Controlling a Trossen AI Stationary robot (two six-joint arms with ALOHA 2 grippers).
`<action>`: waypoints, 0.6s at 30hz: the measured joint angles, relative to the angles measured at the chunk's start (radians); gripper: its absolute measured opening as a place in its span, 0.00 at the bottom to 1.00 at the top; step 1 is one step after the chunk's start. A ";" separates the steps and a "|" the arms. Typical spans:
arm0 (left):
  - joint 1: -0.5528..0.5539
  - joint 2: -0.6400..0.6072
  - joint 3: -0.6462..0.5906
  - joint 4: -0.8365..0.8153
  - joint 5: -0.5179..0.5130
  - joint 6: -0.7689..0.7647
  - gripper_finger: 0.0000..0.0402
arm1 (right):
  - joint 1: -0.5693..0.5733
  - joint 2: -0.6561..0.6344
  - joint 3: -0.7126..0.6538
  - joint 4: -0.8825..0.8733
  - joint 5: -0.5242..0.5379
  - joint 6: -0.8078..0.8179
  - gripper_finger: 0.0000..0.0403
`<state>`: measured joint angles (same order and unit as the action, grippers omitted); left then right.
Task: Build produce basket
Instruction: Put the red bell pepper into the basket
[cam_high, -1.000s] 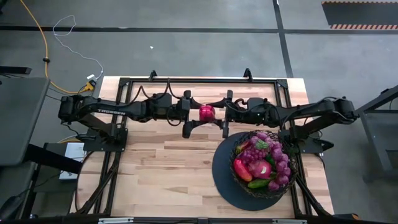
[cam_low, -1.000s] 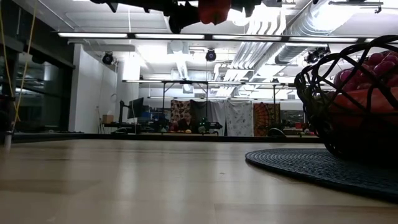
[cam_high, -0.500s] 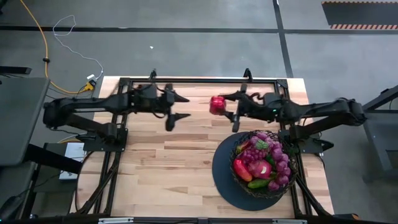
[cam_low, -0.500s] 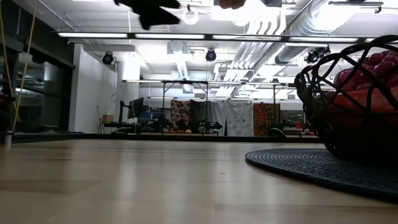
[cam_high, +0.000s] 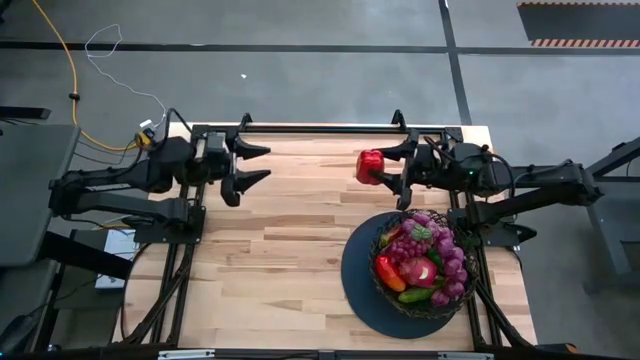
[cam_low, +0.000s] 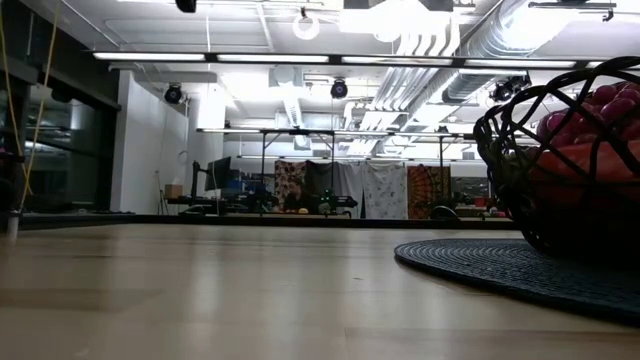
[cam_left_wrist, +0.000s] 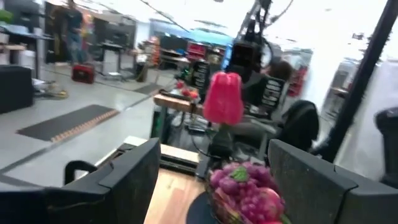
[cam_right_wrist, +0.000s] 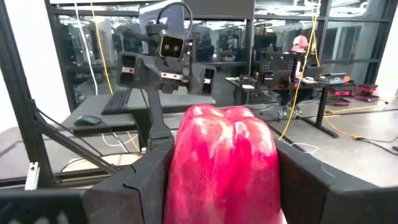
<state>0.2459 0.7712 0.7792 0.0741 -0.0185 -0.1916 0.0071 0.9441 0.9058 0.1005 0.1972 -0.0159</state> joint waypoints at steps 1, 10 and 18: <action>-0.006 -0.007 -0.008 0.009 -0.021 0.000 0.71 | 0.000 0.000 0.000 -0.001 0.000 0.008 0.55; -0.017 -0.013 -0.012 0.006 -0.046 -0.041 0.71 | 0.014 0.023 0.076 -0.107 -0.100 0.206 0.55; -0.017 -0.012 -0.012 0.005 -0.046 -0.060 0.71 | 0.204 0.170 0.396 -0.794 -0.270 0.486 0.56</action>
<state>0.2287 0.7589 0.7670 0.0792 -0.0645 -0.2516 0.2107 1.1139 1.3019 -0.6931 -0.0727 0.4703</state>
